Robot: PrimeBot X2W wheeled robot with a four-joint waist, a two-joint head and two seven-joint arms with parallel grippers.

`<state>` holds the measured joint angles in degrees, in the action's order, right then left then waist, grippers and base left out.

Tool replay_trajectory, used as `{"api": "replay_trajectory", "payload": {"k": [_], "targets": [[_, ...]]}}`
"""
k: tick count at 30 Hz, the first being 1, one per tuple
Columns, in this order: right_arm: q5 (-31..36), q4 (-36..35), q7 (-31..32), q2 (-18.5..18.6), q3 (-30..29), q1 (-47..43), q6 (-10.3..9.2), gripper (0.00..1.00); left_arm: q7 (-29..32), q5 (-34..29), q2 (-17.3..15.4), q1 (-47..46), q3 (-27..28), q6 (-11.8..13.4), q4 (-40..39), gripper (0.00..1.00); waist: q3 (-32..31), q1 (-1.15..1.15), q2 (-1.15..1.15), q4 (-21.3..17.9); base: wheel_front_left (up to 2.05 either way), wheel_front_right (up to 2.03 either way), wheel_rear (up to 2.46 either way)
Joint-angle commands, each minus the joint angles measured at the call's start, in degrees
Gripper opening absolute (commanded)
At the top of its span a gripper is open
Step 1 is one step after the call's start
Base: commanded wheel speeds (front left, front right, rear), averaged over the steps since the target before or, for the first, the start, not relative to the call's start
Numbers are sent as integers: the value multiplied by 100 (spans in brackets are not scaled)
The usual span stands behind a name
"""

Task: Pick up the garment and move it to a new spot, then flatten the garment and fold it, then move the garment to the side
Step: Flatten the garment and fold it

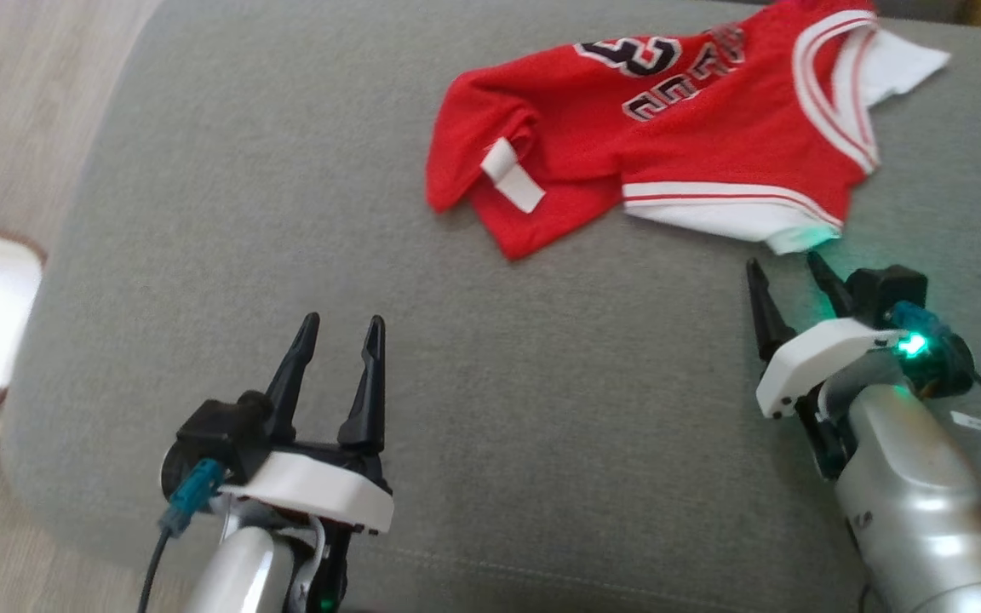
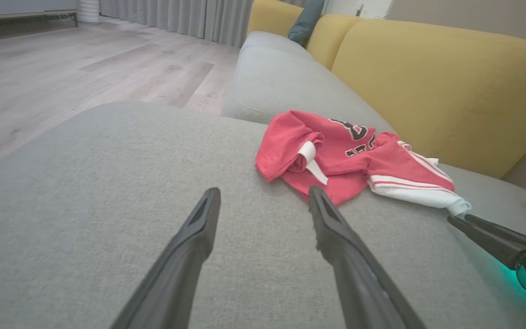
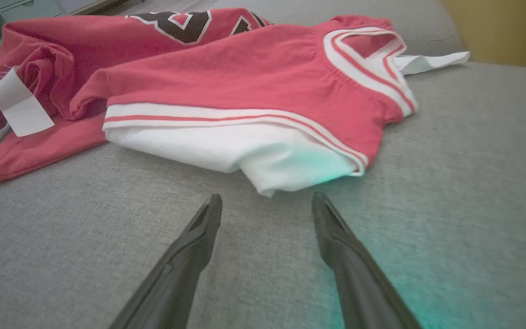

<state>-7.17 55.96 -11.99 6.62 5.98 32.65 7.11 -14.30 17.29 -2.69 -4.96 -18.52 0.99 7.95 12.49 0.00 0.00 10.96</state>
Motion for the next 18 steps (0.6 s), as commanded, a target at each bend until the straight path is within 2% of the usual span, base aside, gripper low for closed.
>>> {"api": "replay_trajectory", "payload": {"k": [1, 6, 7, 8, 9, 10, 13, 18], "targets": [[-35, -125, -31, 40, 108, 204, 37, 100, -70, -30, -19, -214, 182, 6, -192, 100, 149, 0, 0, 160, 0, 0, 0], [-16, -58, -162, 130, -24, 389, 37, 100, -70, -10, -19, -254, 208, 22, -215, 100, 260, 0, 0, 330, 0, 0, 0], [5, -106, -201, 141, -52, 424, 37, 88, -70, -6, -19, -257, 212, 25, -218, 100, 266, 0, 0, 339, 0, 0, 0], [29, -155, -230, 147, -76, 444, 37, 47, -70, -3, -19, -258, 216, 31, -221, 100, 269, 0, 0, 341, 0, 0, 0], [49, -213, -251, 145, -86, 454, 37, 27, -70, 1, -19, -258, 222, 38, -223, 100, 266, 0, 0, 335, 0, 0, 0], [61, -291, -268, 142, -98, 462, 37, 0, -70, 6, -19, -255, 228, 48, -226, 100, 260, 0, 0, 317, 0, 0, 0], [117, -587, -293, 131, -94, 450, 37, 0, -70, 10, -19, -248, 244, 64, -226, 100, 224, 0, 0, 219, 0, 0, 0], [76, -1752, -299, 97, 27, 153, 37, 0, -70, -3, -19, -222, 290, 63, -224, 100, 99, 0, 0, -89, 0, 0, 0]]}}
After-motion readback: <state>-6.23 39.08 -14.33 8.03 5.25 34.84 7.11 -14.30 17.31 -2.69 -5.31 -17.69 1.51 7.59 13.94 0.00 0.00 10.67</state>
